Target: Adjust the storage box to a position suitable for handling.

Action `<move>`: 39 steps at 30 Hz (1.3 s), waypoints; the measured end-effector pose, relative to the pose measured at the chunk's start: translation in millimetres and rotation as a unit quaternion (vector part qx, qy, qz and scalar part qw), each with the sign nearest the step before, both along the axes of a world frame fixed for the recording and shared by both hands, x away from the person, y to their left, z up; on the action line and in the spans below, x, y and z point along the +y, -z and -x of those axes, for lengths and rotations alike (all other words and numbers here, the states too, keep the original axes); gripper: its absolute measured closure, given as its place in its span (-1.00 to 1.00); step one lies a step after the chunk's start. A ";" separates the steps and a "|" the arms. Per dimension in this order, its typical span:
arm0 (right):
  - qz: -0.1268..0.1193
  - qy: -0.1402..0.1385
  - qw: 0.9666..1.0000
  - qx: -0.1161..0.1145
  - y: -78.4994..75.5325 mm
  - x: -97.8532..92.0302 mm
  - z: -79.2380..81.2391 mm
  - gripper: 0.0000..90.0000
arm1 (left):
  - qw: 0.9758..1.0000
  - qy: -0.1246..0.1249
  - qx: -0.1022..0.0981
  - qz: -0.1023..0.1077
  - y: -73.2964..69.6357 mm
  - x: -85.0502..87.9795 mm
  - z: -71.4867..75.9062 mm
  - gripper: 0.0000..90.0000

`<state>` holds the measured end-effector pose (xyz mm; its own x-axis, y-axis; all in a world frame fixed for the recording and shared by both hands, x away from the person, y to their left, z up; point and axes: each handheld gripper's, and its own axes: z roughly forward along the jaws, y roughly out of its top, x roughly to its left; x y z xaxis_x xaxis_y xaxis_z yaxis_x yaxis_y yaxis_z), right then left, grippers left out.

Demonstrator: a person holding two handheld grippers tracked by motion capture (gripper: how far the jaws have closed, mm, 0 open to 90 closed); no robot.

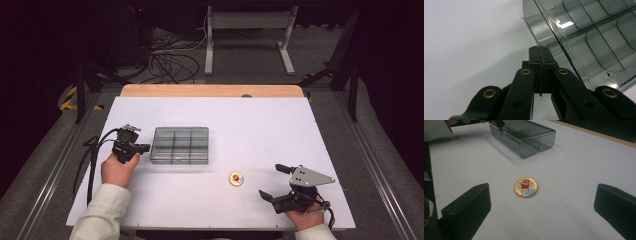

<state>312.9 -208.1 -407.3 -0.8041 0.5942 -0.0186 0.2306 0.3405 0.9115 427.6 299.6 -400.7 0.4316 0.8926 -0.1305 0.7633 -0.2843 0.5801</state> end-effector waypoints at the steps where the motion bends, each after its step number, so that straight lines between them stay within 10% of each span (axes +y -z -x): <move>1: 0.001 0.000 1.000 0.000 0.0 -0.1 0.0 -0.97 | 1.000 0.003 0.000 -0.001 0.4 -0.4 -0.4 1.00; 21: 0.002 0.007 1.000 0.002 0.6 -3.5 4.1 -0.97 | 0.999 0.024 -0.002 0.024 -1.8 -4.9 -3.5 1.00; 39: 0.004 0.011 1.000 0.001 1.5 -6.9 7.4 -0.97 | 0.997 0.065 -0.003 0.048 -2.4 -43.4 -8.4 1.00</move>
<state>305.5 -215.0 -408.8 -0.7908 0.6117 -0.0212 0.2408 0.3427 0.9081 435.9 256.3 -398.3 0.5444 0.8123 -0.2094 0.7199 -0.3243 0.6136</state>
